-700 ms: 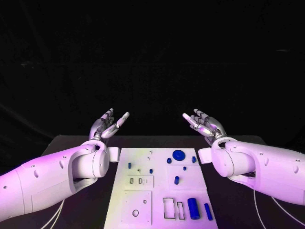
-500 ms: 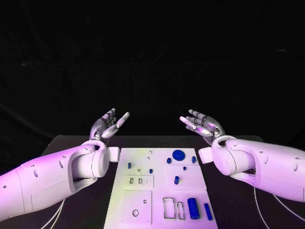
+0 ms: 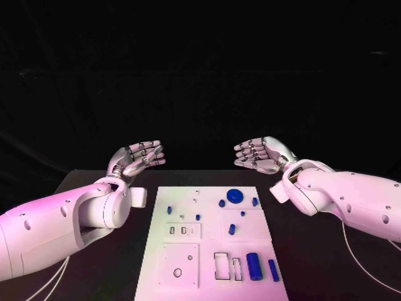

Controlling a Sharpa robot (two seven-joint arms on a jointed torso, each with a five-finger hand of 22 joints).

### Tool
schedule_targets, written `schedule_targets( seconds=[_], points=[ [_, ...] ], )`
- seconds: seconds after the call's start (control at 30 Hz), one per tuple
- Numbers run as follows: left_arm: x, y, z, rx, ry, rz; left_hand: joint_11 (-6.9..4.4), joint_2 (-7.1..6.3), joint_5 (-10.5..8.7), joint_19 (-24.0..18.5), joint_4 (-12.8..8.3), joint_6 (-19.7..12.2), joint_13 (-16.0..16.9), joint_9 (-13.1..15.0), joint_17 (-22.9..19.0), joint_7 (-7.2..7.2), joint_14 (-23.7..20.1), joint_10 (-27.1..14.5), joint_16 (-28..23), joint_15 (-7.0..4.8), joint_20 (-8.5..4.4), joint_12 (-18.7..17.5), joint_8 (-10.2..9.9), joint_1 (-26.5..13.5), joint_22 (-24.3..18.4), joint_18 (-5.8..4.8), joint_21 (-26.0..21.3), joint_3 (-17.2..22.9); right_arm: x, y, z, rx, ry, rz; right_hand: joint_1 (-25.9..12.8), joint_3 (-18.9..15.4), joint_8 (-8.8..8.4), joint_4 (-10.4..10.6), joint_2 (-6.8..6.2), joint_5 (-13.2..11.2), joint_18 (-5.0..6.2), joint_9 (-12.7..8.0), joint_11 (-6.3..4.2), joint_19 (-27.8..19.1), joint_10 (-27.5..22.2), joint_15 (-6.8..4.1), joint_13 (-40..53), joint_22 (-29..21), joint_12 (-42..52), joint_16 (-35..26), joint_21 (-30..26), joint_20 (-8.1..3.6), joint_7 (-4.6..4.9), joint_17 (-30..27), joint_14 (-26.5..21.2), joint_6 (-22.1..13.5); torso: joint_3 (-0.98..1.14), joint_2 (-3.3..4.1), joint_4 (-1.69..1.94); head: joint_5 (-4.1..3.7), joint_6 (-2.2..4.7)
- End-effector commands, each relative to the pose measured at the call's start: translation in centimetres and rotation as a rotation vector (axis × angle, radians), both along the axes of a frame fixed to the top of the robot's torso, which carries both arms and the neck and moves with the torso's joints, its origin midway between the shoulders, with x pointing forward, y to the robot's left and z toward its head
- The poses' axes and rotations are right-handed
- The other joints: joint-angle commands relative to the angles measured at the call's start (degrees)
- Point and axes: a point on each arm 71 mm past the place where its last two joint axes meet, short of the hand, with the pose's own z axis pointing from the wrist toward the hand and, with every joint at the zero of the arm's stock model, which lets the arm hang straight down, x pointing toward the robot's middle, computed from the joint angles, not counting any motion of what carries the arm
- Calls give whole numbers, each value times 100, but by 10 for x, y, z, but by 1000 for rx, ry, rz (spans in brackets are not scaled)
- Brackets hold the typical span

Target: Assemble the parts on the task board

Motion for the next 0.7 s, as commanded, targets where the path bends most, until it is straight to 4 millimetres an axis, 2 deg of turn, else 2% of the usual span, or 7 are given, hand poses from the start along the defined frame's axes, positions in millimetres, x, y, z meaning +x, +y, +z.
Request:
schedule_targets(
  seconds=[0.03, 0.3, 0.43, 0.57, 0.63, 0.67, 0.7],
  points=[
    [-5, -10, 6, 10, -25, -121, -151, -110, -42, 1081, -38, 895, 18, 149, 317, 159, 1063, 1201, 294, -260, -290, -7, 297, 277, 197, 164, 613, 586, -1, 8, 1, -248, -51, 99, -236, 875, 71, -119, -474, 26, 118, 57, -255, 972, 1097, -330, 21, 100, -203, 208, 399, -255, 50, 188, 1170, 929, 27, 124, 39, -27, -35],
    [-16, -15, 21, 0, -38, -197, -193, -268, -64, 1408, -108, 919, 18, 134, 458, 138, 1420, 1358, 326, -355, -411, -204, 249, 225, 229, 167, 798, 749, -5, 16, 7, -501, -111, 162, -444, 1319, 129, -233, -801, -3, 114, 189, -550, 1874, 1827, -761, 94, 573, -191, 823, 1284, -700, -184, 842, 2463, 1309, 2, 358, 98, -126, -105],
    [-23, -17, 31, -9, -50, -218, -251, -349, -70, 1676, -132, 909, 28, 117, 645, 107, 1793, 1511, 488, -458, -523, -272, 196, 122, 297, 162, 998, 780, -11, 23, 9, -627, -142, 182, -611, 1373, 110, -254, -961, 2, 108, 259, -676, 2318, 2006, -955, 156, 982, -229, 1522, 1943, -915, -261, 1481, 3219, 1369, -29, 508, 116, -171, -75],
    [-26, -18, 39, -14, -62, -230, -259, -390, -75, 1699, -122, 920, 28, 115, 699, 100, 1823, 1551, 508, -466, -534, -294, 188, 62, 310, 155, 1034, 773, -14, 30, 9, -717, -165, 193, -822, 1398, 71, -199, -1097, -2, 94, 344, -638, 2392, 1706, -966, 212, 1351, -231, 2215, 2426, -952, -254, 2158, 3351, 1359, -45, 597, 143, -192, -86],
    [-27, -18, 41, -14, -66, -233, -259, -395, -75, 1700, -120, 920, 28, 115, 704, 101, 1822, 1553, 508, -466, -534, -297, 186, 55, 311, 154, 1037, 772, -16, 33, 9, -748, -177, 195, -869, 1340, 53, -192, -1101, -1, -92, 385, -637, 2900, 1607, -975, 254, 2787, -208, 2744, 3579, -965, -261, 2523, 3523, 1343, -46, 642, 156, -203, -75],
    [-27, -18, 42, -15, -68, -233, -259, -395, -75, 1700, -120, 920, 28, 115, 704, 101, 1822, 1553, 508, -466, -534, -297, 186, 55, 311, 154, 1037, 772, -16, 34, 9, -760, -183, 196, -862, 1322, 43, -202, -1104, 1, -124, 411, -639, 2925, 1588, -971, 289, 3062, -199, 3035, 3822, -963, -265, 2777, 3423, 1336, -47, 655, 161, -206, -87],
    [-28, -18, 43, -15, -69, -234, -259, -404, -75, 1702, -115, 919, 28, 114, 713, 100, 1819, 1556, 507, -465, -534, -305, 183, 40, 312, 152, 1043, 769, -17, 35, 9, -768, -187, 196, -874, 1298, 31, -194, -1088, 2, -234, 441, -633, 3163, 1552, -966, 324, 3899, -198, 3879, 4459, -962, -258, 3589, 3512, 1327, -50, 674, 168, -216, -91]
  ],
)
